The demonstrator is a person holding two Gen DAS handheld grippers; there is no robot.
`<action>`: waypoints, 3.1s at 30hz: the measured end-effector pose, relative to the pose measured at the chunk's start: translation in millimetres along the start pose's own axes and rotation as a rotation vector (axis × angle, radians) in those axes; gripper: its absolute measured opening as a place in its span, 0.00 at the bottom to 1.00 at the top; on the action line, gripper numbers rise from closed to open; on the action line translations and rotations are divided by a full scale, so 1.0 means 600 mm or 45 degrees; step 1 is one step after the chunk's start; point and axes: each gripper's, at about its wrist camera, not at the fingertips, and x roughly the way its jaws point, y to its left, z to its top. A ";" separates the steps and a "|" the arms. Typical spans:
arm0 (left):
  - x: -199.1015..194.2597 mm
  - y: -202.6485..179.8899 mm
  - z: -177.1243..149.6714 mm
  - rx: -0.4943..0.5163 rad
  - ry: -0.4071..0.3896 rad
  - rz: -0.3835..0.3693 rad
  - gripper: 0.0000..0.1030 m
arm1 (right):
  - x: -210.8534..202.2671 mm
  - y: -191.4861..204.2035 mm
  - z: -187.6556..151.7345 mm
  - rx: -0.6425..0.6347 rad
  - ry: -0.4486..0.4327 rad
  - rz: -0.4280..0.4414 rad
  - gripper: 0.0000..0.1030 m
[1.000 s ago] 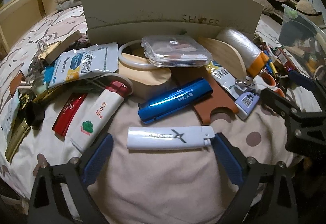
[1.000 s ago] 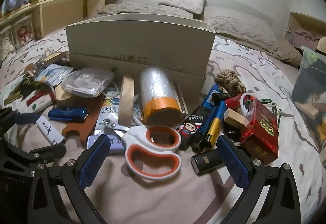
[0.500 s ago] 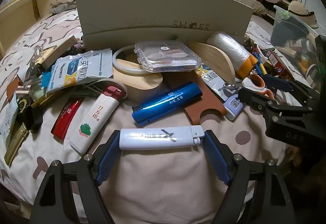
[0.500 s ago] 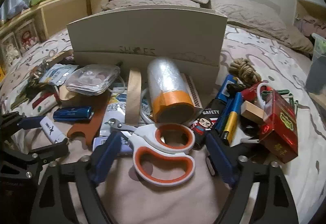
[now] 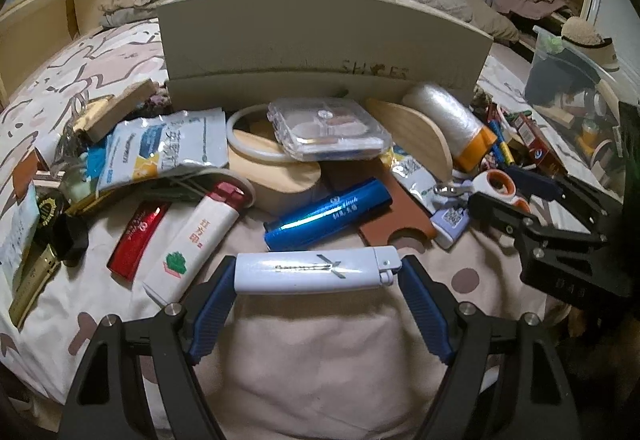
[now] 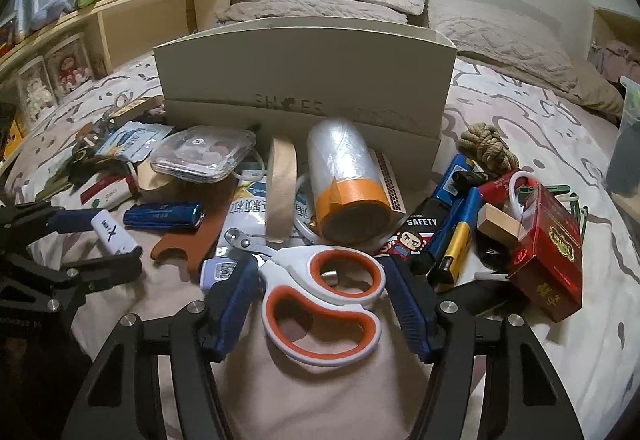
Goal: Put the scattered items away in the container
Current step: 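Close the left tool on the lighter while the right tool closes on the scissors, then lift the lighter with the left tool while the right tool carries the scissors over the box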
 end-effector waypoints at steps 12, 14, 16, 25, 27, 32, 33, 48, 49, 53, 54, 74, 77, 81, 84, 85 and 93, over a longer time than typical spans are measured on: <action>-0.020 0.009 0.008 -0.008 -0.047 0.006 0.78 | -0.031 -0.008 0.007 0.081 -0.052 0.014 0.64; -0.025 0.010 0.010 -0.008 -0.058 0.008 0.78 | -0.038 -0.007 0.008 0.092 -0.062 0.013 0.64; -0.029 0.010 0.012 -0.007 -0.071 0.010 0.78 | -0.045 -0.005 0.009 0.100 -0.075 0.015 0.64; -0.060 0.016 0.024 -0.007 -0.145 0.016 0.78 | -0.079 0.006 0.017 0.109 -0.132 0.023 0.64; -0.067 0.016 0.028 -0.008 -0.162 0.016 0.78 | -0.087 0.008 0.019 0.108 -0.144 0.021 0.64; -0.091 0.021 0.040 -0.014 -0.219 0.021 0.78 | -0.106 0.014 0.027 0.102 -0.177 0.018 0.64; -0.095 0.022 0.042 -0.016 -0.230 0.022 0.78 | -0.111 0.014 0.029 0.102 -0.185 0.018 0.64; -0.158 0.040 0.081 -0.010 -0.351 0.016 0.78 | -0.184 0.016 0.081 0.117 -0.348 0.038 0.64; -0.160 0.042 0.087 -0.008 -0.355 0.016 0.78 | -0.187 0.016 0.086 0.116 -0.358 0.041 0.64; -0.171 0.049 0.111 -0.004 -0.379 0.013 0.78 | -0.197 0.018 0.109 0.108 -0.396 0.048 0.64; -0.173 0.050 0.118 -0.004 -0.386 0.012 0.78 | -0.199 0.017 0.116 0.105 -0.405 0.050 0.64; -0.194 0.043 0.293 0.070 -0.552 -0.038 0.78 | -0.194 -0.030 0.253 0.120 -0.476 0.083 0.64; -0.182 0.046 0.314 0.069 -0.546 -0.038 0.78 | -0.186 -0.040 0.273 0.136 -0.475 0.098 0.64; -0.169 0.049 0.335 0.065 -0.546 -0.048 0.78 | -0.169 -0.051 0.298 0.173 -0.457 0.138 0.64; -0.156 0.053 0.343 0.064 -0.540 -0.041 0.78 | -0.149 -0.059 0.316 0.200 -0.433 0.158 0.64; -0.152 0.055 0.344 0.059 -0.536 -0.039 0.78 | -0.141 -0.063 0.322 0.213 -0.421 0.165 0.64; -0.116 0.081 0.342 0.027 -0.481 -0.034 0.78 | -0.043 -0.078 0.366 0.304 -0.253 0.221 0.64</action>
